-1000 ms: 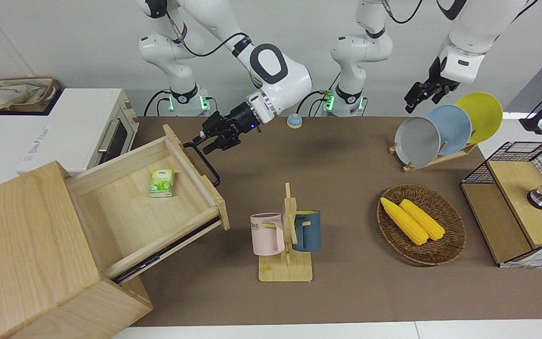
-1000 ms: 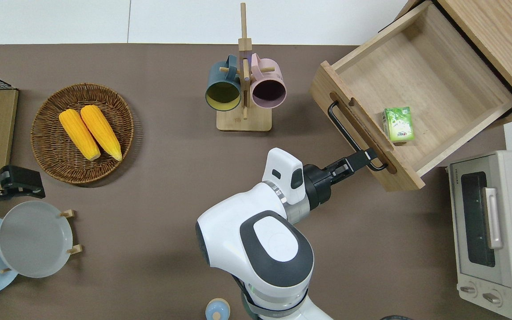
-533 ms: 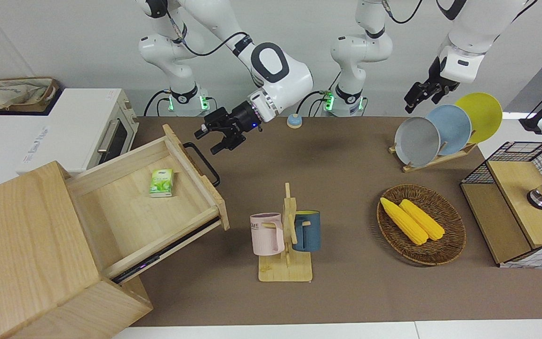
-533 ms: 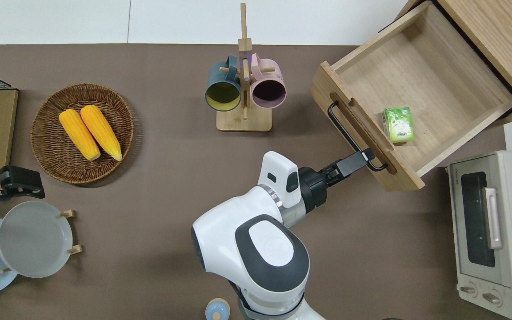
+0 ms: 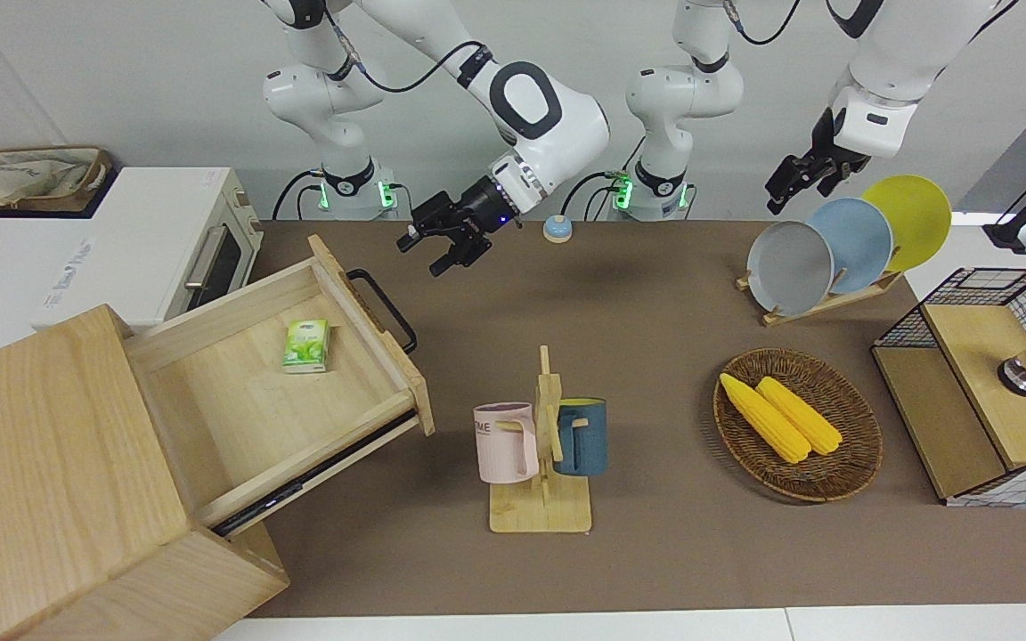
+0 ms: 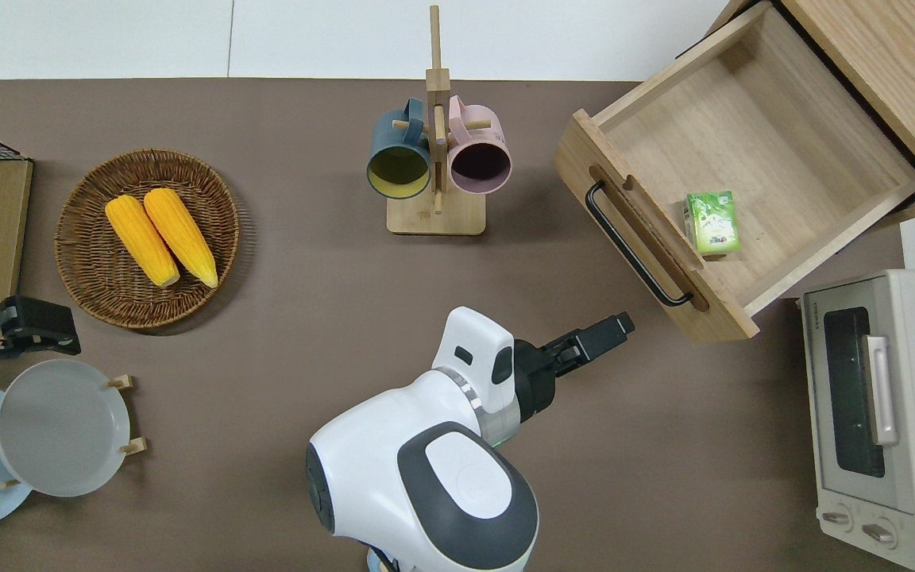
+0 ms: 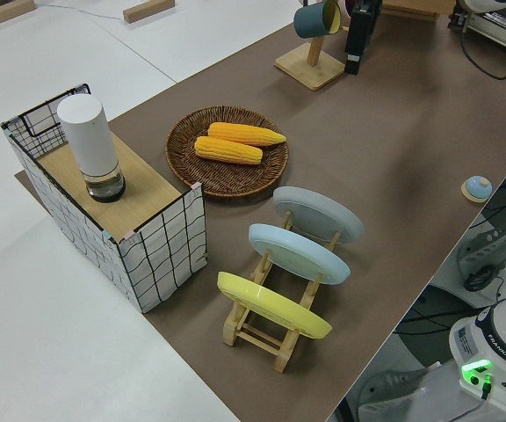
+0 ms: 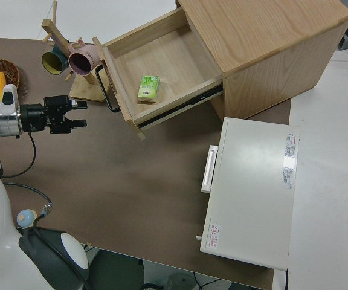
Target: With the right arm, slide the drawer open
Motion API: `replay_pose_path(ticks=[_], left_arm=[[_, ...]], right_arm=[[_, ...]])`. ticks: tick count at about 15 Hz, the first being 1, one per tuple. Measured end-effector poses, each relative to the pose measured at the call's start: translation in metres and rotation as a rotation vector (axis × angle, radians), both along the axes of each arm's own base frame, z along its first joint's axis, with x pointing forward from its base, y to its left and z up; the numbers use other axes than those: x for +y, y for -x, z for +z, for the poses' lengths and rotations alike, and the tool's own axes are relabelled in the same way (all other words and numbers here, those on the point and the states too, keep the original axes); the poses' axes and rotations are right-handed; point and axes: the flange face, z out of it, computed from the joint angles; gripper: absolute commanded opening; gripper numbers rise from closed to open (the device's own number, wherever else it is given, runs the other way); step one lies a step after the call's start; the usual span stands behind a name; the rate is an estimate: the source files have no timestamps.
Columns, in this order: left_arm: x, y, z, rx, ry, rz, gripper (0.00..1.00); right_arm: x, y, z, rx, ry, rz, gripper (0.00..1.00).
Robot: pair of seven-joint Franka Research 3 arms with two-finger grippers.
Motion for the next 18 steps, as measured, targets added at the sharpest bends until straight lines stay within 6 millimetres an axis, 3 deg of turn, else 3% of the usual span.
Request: replay_pose_path(ticks=[3,9,11,13,18], left_arm=[[0.0,0.0,0.0,0.0,0.0,0.0,0.99],[0.0,0.0,0.0,0.0,0.0,0.0,0.99],[0.0,0.0,0.0,0.0,0.0,0.0,0.99],[0.0,0.0,0.0,0.0,0.0,0.0,0.99],[0.0,0.0,0.0,0.0,0.0,0.0,0.99]], right_arm=[[-0.005,0.008,0.029,0.018,-0.137,-0.05,0.992],[-0.049,0.01,0.096,0.021,-0.445,-0.201,0.992],[-0.063,0.008,0.107,0.036,-0.538,-0.253,0.992],[-0.088,-0.001,0.121,0.045,-0.659,-0.328,0.992],[-0.174,-0.02,0.156,0.078,-0.839,-0.425,0.992]])
